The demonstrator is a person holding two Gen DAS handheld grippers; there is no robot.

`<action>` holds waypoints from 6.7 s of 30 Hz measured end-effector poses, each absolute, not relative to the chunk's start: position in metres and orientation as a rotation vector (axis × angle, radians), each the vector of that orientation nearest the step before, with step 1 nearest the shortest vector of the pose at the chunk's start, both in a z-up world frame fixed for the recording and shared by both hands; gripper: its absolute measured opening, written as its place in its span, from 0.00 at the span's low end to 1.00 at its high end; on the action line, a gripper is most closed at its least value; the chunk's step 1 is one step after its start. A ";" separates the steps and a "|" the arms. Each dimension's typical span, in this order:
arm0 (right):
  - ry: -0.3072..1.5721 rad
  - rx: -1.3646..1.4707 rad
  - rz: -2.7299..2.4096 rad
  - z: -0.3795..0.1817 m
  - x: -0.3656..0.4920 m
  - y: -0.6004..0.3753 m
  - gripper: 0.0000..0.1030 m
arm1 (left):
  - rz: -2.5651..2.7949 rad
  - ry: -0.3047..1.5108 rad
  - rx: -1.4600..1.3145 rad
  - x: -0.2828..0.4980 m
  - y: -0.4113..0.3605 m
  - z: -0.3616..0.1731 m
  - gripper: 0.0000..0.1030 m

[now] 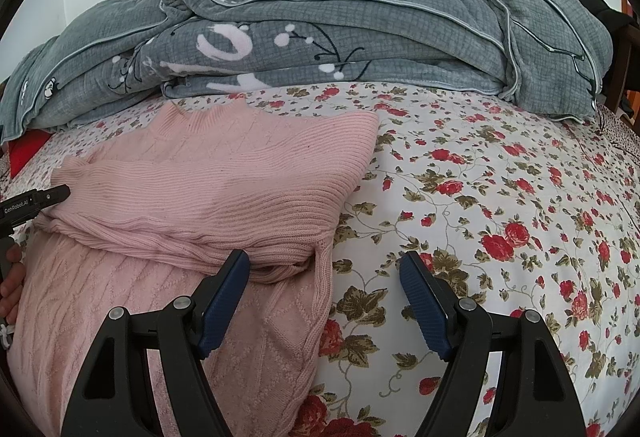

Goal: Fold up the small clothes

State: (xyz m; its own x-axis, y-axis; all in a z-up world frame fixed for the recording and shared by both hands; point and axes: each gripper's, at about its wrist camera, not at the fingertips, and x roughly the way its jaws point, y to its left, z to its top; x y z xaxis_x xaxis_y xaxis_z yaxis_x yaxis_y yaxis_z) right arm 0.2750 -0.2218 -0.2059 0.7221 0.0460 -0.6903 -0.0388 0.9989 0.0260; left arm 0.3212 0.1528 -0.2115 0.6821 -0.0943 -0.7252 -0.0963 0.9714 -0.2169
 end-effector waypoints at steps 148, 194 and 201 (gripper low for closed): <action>0.799 0.109 0.172 -0.247 0.012 -0.203 0.10 | -0.074 0.873 -0.310 0.020 0.172 -0.228 0.07; 0.664 0.220 0.320 -0.129 0.031 -0.207 0.05 | -0.141 0.723 -0.410 0.020 0.201 -0.111 0.03; 0.661 0.185 0.325 -0.129 0.033 -0.198 0.05 | -0.197 0.844 -0.383 0.031 0.182 -0.144 0.17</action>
State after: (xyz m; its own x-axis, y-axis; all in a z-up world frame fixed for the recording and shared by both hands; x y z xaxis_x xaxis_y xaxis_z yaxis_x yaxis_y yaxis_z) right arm 0.0327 -0.1978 -0.1292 0.7416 0.3532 -0.5703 -0.2365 0.9332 0.2705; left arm 0.0306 0.1821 -0.1441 0.6516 -0.3182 -0.6885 0.0187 0.9142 -0.4049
